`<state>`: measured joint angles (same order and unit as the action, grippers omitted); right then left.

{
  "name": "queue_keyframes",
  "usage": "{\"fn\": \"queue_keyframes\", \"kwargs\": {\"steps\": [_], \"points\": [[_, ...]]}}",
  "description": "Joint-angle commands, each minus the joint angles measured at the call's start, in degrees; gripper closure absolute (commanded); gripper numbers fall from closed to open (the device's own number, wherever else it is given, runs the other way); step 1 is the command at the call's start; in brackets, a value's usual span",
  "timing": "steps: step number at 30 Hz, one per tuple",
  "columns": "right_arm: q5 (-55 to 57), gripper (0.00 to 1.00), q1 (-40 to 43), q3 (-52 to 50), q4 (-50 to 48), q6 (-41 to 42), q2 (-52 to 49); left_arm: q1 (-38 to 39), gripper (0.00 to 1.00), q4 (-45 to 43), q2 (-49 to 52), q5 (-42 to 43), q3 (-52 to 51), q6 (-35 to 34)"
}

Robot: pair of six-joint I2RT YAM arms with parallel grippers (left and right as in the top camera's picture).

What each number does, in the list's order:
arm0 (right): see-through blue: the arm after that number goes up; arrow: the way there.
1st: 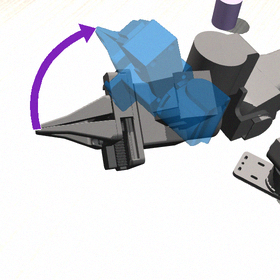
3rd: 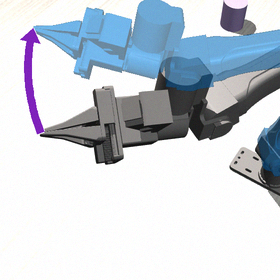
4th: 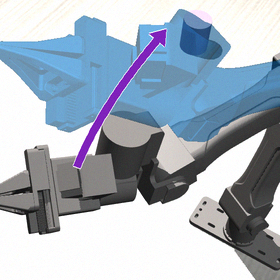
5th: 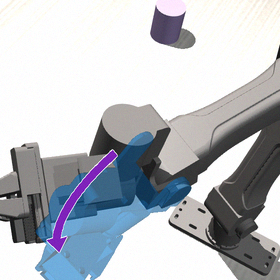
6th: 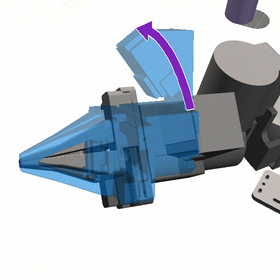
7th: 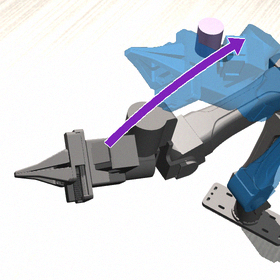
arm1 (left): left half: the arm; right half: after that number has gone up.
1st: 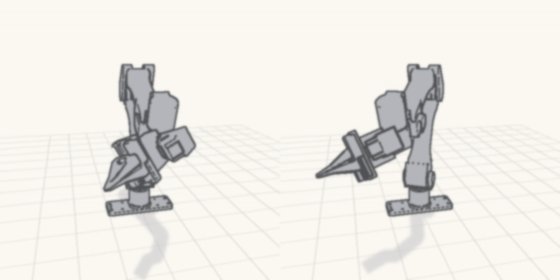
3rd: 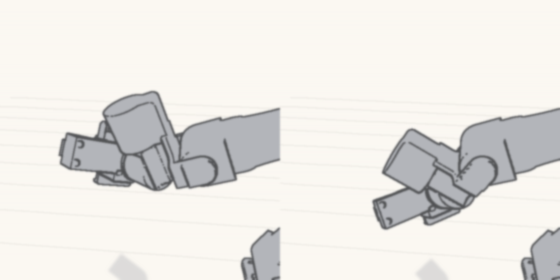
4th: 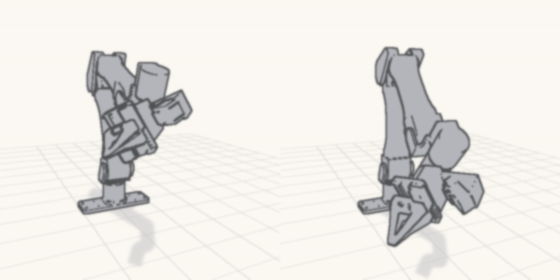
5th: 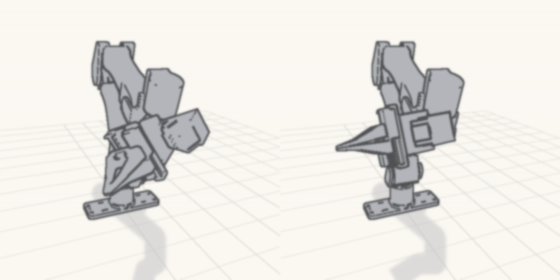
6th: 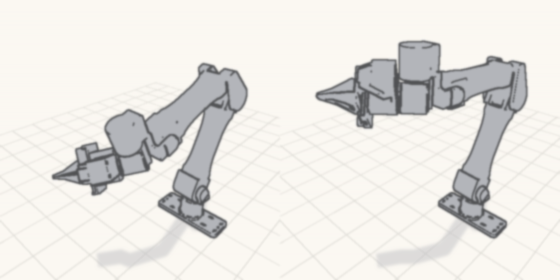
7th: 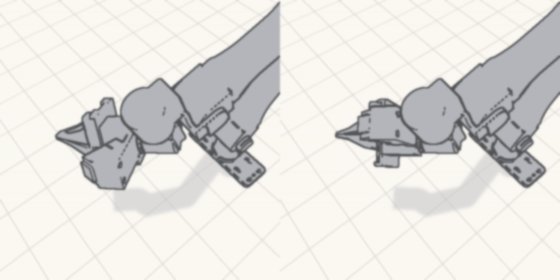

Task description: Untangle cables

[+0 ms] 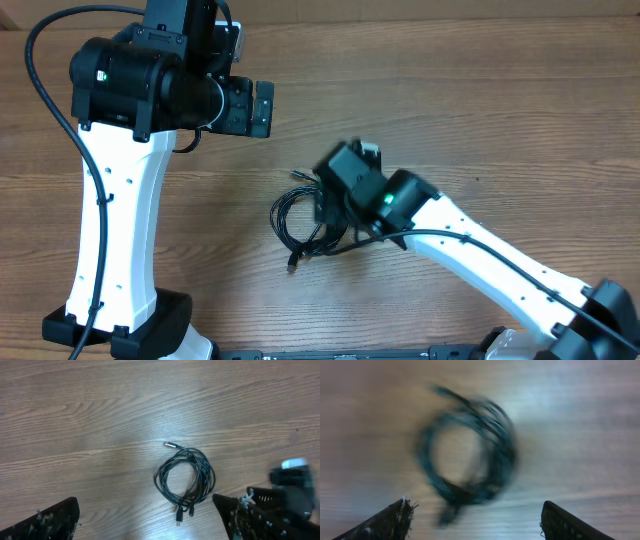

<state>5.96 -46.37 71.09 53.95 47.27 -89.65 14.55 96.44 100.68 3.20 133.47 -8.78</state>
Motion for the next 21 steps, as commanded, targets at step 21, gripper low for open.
{"fn": "queue_keyframes", "kwargs": {"steps": [21], "points": [[-5.05,0.26,4.92,-19.47,-14.45,-8.52,-1.55,0.15,0.00,0.02,0.26,-0.61,-0.26,0.98]]}}
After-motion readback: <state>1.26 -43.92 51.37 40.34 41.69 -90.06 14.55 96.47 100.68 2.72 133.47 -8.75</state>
